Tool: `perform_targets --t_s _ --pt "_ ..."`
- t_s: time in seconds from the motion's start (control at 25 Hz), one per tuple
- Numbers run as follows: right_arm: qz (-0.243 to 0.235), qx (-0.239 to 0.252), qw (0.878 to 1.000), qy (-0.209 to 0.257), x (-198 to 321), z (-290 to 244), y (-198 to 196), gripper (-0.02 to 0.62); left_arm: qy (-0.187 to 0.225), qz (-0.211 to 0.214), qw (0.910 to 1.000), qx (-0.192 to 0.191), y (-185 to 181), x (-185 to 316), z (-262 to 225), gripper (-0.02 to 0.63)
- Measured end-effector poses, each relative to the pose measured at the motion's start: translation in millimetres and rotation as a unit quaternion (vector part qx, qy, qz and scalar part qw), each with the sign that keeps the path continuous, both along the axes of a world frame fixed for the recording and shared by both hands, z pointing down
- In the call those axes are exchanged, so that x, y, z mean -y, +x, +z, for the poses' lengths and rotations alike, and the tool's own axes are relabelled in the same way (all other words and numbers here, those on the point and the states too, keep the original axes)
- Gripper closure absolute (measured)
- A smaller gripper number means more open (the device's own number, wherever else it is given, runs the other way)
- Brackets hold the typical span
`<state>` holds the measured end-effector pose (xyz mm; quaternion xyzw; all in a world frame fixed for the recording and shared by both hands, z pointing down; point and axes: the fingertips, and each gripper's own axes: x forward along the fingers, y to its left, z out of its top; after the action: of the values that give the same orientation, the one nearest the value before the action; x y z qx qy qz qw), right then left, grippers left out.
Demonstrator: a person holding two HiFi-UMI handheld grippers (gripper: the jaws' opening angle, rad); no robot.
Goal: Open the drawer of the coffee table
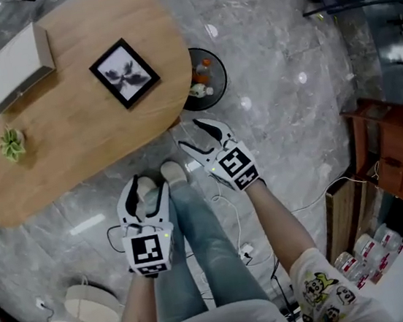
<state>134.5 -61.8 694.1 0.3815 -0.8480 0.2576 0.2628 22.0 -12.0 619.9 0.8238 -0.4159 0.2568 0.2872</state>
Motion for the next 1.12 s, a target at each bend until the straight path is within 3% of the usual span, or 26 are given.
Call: perform_targets --t_s 0.48,0.84,1.12 --pt "-0.099 -0.058 0.993 0.002 9.6 67.1 -6.0 0.367 -0.017 0.043 0.9988 0.017 22.6 -16.0 55.2 0.376" --pt "-0.163 -0.074 0.984 0.018 20.8 84.6 -16.2 0.368 -0.029 0.035 0.9988 0.018 27.2 -21.6 76.1 0.377" --pt "-0.224 -0.085 0.97 0.041 25.7 85.5 -31.3 0.43 -0.034 0.028 0.9989 0.018 27.5 -25.9 81.0 0.377"
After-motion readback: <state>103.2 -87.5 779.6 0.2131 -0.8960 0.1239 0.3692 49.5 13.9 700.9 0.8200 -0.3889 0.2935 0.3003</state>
